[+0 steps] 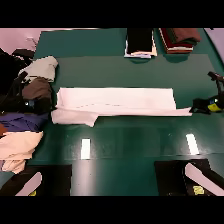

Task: Fold the shirts.

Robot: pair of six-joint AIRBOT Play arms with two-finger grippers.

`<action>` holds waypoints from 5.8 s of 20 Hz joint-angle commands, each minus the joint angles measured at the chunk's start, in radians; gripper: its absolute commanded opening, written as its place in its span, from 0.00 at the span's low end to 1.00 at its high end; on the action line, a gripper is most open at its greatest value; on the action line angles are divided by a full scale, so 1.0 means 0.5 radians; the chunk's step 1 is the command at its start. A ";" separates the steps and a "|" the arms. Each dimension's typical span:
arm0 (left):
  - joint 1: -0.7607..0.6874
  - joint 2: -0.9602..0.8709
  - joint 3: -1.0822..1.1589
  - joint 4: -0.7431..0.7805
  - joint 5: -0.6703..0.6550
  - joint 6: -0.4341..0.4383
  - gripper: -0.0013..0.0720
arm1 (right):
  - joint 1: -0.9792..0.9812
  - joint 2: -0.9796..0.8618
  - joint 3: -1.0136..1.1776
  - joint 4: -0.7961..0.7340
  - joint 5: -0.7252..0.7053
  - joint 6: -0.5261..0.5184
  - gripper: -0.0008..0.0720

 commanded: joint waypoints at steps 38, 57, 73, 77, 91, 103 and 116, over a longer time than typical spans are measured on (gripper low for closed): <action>-0.993 -1.300 0.945 -0.138 0.494 0.050 0.05 | 0.100 -0.928 0.244 0.961 -0.546 -0.375 0.03; -1.273 -2.041 1.752 -0.142 0.425 -0.060 0.05 | 1.096 -0.932 1.875 0.961 -0.061 0.188 0.03; -0.163 -0.838 2.026 0.343 0.080 0.008 0.05 | 2.192 -1.743 2.033 1.405 -1.295 -0.082 0.57; -0.096 -0.764 2.026 0.335 0.014 0.007 0.05 | 2.136 -1.735 2.032 1.427 -1.275 -0.127 0.60; -0.465 -0.784 1.994 0.327 -0.021 0.113 0.05 | 1.158 -1.183 0.708 0.757 -0.809 0.111 0.81; -0.465 -0.787 1.994 0.325 -0.070 0.113 0.05 | 1.601 -1.960 1.398 1.382 -0.912 0.014 0.16; -0.839 -0.787 1.992 0.330 -0.078 0.204 0.05 | 0.835 -1.157 1.445 0.169 -0.604 0.309 0.03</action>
